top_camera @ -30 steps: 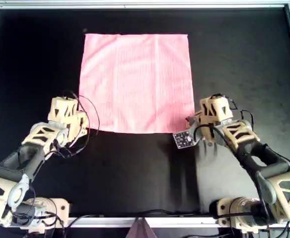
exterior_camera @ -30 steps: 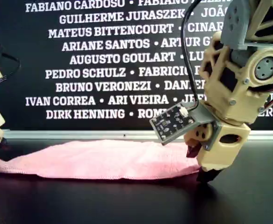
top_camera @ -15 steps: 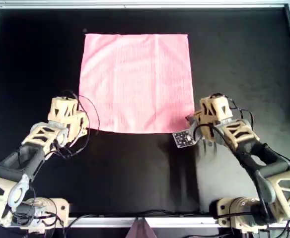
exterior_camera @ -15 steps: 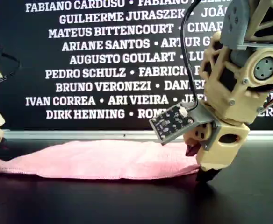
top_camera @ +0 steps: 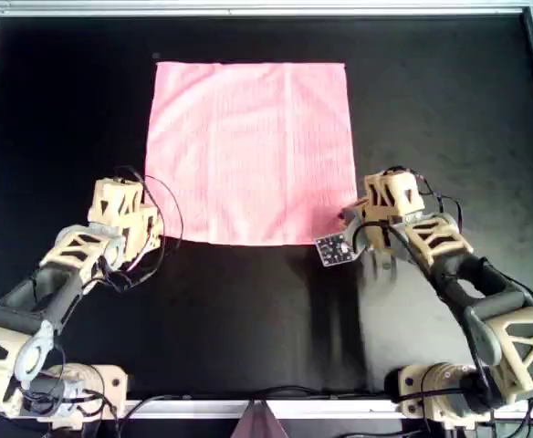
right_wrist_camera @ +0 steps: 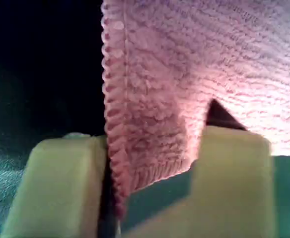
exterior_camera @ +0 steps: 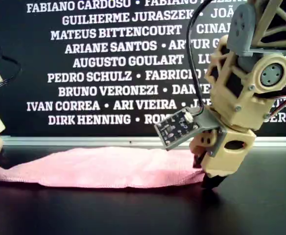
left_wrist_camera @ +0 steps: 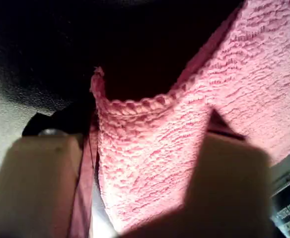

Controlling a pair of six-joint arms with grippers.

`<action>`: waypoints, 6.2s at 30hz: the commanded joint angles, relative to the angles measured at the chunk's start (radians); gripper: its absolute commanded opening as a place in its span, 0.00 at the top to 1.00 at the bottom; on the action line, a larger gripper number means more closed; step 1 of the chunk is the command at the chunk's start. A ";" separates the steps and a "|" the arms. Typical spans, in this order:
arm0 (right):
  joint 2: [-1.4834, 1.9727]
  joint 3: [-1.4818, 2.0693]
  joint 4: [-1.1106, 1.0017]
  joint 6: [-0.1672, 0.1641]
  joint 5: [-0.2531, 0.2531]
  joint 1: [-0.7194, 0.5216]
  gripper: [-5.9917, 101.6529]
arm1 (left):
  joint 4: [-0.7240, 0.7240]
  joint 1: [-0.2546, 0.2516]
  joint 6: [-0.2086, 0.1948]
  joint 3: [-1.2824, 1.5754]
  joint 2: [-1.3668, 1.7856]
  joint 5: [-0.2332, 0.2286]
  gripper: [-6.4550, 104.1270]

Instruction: Fold a cloth

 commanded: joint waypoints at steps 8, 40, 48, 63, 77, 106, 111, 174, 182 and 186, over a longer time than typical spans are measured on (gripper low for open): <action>-0.021 -0.097 -0.031 0.006 0.002 0.006 0.83 | -0.008 -0.017 -0.009 -0.106 -0.011 0.009 0.80; 0.345 0.261 -0.029 0.003 0.003 -0.005 0.96 | 0.014 -0.023 -0.002 0.153 0.262 0.011 0.96; 0.345 0.140 -0.074 0.003 0.018 -0.012 0.96 | -0.005 -0.018 0.003 0.086 0.282 0.009 0.95; 0.028 -0.302 -0.201 -0.011 0.021 -0.017 0.96 | -0.006 -0.006 0.006 -0.407 0.066 -0.009 0.95; -0.491 -0.950 -0.210 -0.014 0.006 -0.095 0.96 | -0.006 0.083 0.006 -1.046 -0.454 -0.009 0.95; -1.035 -1.677 -0.210 -0.009 0.021 -0.115 0.78 | -0.005 0.117 0.008 -1.680 -0.937 0.006 0.83; -1.035 -1.677 -0.210 -0.012 0.021 -0.167 0.56 | -0.003 0.135 0.008 -1.667 -0.937 -0.009 0.56; 1.528 0.660 0.152 -0.011 0.020 -0.189 0.47 | 0.086 0.206 0.106 0.566 1.287 0.008 0.43; 1.557 1.029 -0.236 0.006 0.021 -0.225 0.47 | 0.035 0.206 0.107 0.667 1.285 0.008 0.43; 1.588 1.092 -0.328 0.006 0.006 -0.227 0.47 | 0.035 0.206 0.098 0.719 1.287 0.008 0.43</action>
